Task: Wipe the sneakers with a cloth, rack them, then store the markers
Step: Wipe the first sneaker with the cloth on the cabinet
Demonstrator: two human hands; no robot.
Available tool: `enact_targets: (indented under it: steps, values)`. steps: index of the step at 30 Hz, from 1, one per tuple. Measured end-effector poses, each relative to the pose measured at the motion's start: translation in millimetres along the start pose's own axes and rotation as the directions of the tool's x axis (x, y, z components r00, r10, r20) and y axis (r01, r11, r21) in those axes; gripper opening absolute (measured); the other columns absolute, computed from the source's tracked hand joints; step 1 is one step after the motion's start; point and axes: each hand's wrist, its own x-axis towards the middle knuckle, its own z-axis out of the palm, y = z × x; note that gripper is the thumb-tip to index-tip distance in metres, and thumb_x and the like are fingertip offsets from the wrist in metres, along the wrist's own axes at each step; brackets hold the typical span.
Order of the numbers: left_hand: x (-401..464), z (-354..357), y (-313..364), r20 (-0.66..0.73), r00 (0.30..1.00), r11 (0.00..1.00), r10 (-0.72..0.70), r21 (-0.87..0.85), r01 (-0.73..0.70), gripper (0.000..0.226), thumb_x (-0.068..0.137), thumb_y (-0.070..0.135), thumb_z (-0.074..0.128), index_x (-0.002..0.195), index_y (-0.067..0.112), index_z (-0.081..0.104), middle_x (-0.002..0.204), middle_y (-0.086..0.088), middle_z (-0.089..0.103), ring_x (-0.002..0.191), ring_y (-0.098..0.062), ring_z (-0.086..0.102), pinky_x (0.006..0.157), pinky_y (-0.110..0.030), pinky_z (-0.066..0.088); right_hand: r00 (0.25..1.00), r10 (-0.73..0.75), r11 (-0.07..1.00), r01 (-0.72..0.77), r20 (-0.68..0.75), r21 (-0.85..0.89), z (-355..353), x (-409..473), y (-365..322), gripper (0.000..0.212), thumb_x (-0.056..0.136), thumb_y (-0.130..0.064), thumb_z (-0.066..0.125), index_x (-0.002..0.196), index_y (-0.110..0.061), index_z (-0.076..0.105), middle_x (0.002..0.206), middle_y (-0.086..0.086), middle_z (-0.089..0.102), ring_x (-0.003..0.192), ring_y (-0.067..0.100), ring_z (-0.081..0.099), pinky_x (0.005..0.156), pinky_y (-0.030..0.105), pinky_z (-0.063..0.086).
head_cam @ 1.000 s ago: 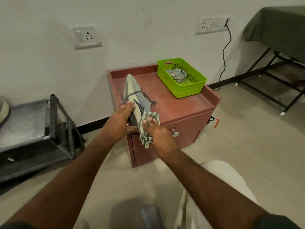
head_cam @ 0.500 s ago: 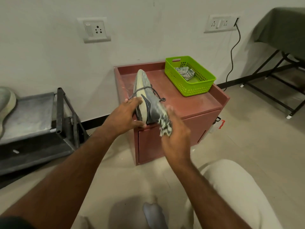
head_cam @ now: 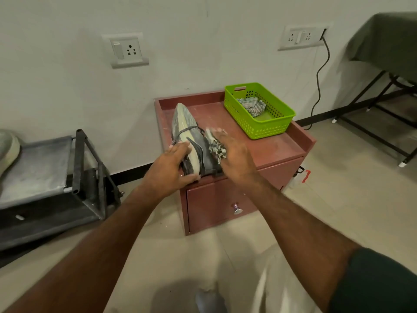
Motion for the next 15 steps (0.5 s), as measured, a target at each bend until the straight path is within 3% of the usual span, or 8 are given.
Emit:
enact_targets:
  steps: [3, 6, 10, 15]
  values:
    - [-2, -1, -2, 0.009, 1.0, 1.0, 0.002, 0.003, -0.002, 0.084, 0.075, 0.037, 0.086, 0.145, 0.009, 0.047, 0.155, -0.005, 0.042, 0.142, -0.021, 0.04, 0.12, -0.035, 0.028, 0.966, -0.179, 0.984, 0.172, 0.185, 0.056, 13, 1, -1, 0.093, 0.064, 0.026, 0.048, 0.149, -0.01, 0.042, 0.156, 0.009, 0.037, 0.149, 0.02, 0.027, 0.123, 0.031, 0.021]
    - [-3, -2, -6, 0.009, 1.0, 1.0, -0.005, -0.014, 0.005, 0.086, 0.075, 0.036, 0.087, 0.145, 0.007, 0.046, 0.155, -0.007, 0.042, 0.141, -0.023, 0.041, 0.12, -0.039, 0.031, 0.942, -0.219, 0.976, 0.209, 0.254, 0.067, 12, 6, 5, 0.094, 0.063, 0.024, 0.047, 0.15, -0.011, 0.039, 0.159, 0.008, 0.032, 0.15, 0.017, 0.02, 0.122, 0.024, 0.014]
    - [1, 1, -2, -0.011, 1.0, 1.0, -0.02, 0.018, 0.02, 0.087, 0.074, 0.037, 0.087, 0.144, 0.005, 0.046, 0.153, -0.008, 0.045, 0.143, -0.024, 0.038, 0.118, -0.024, 0.017, 0.926, -0.255, 0.966, 0.23, 0.277, 0.117, 7, 11, 11, 0.094, 0.061, 0.024, 0.045, 0.148, -0.009, 0.042, 0.158, 0.006, 0.034, 0.15, 0.014, 0.021, 0.121, 0.02, 0.013]
    - [5, 6, -5, 0.023, 1.0, 0.997, -0.018, 0.073, 0.017, 0.093, 0.071, 0.051, 0.084, 0.146, 0.015, 0.042, 0.154, -0.003, 0.042, 0.143, -0.022, 0.038, 0.12, -0.038, 0.03, 0.921, -0.234, 0.965, 0.182, 0.313, 0.189, -2, 11, 12, 0.093, 0.058, 0.025, 0.042, 0.142, -0.014, 0.053, 0.15, 0.0, 0.045, 0.143, 0.004, 0.033, 0.118, 0.016, 0.021]
